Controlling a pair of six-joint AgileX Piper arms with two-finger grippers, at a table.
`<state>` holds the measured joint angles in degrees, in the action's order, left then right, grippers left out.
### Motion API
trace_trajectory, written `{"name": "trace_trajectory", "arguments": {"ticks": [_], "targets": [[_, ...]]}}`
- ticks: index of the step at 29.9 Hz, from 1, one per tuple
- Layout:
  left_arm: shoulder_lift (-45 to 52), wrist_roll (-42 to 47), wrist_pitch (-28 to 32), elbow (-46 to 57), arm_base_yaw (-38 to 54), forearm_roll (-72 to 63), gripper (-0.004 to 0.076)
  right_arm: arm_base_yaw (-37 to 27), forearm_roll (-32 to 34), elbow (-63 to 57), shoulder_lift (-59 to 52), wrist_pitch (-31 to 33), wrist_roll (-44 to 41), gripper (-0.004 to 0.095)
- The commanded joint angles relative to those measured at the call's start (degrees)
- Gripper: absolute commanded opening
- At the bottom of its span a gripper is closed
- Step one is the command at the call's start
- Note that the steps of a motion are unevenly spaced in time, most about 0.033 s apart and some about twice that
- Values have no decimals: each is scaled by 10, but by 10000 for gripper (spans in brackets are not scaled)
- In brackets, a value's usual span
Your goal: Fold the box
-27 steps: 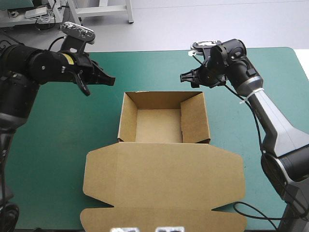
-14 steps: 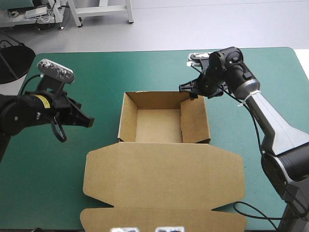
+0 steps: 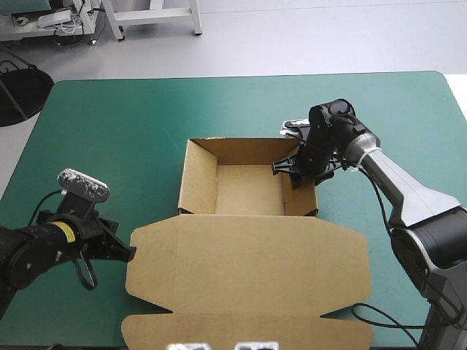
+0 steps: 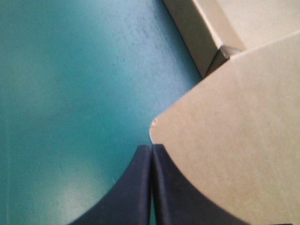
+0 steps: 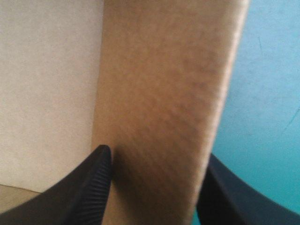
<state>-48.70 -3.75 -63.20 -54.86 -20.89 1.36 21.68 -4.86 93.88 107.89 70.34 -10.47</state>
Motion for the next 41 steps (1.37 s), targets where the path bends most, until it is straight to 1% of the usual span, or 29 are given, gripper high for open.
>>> {"name": "trace_trajectory", "arguments": {"ticks": [1,3,4,5,11,14,18,21,24,28,32,41], "targets": [[44,18,47,44,-2,-5,-8,-4,-13,11,-28,-12,15,259],[70,19,65,79,-2,-5,-9,-4,-13,11,-28,-12,15,127],[82,19,73,95,-2,-5,-9,-4,-13,11,-28,-12,17,43],[92,22,79,109,-2,-5,-9,-4,-13,11,-28,-12,17,-8],[138,27,79,165,-2,-5,-9,-4,-13,11,-28,-16,17,-18],[152,29,79,184,-2,-3,-9,-4,0,11,-32,-23,5,-18],[162,31,79,205,-2,-3,-9,-7,49,11,-51,-36,-15,-18],[165,43,79,215,-2,-1,-9,-27,82,12,-70,-32,-22,-18],[165,43,79,218,-2,-1,-8,-64,94,12,-93,-20,-22,-18],[165,43,79,218,-2,-1,-9,-133,106,12,-126,0,-6,-18],[165,43,79,218,-2,-1,-9,-215,138,12,-155,13,4,-18],[165,46,80,218,-2,0,-9,-412,137,12,-175,13,71,-18]]}}
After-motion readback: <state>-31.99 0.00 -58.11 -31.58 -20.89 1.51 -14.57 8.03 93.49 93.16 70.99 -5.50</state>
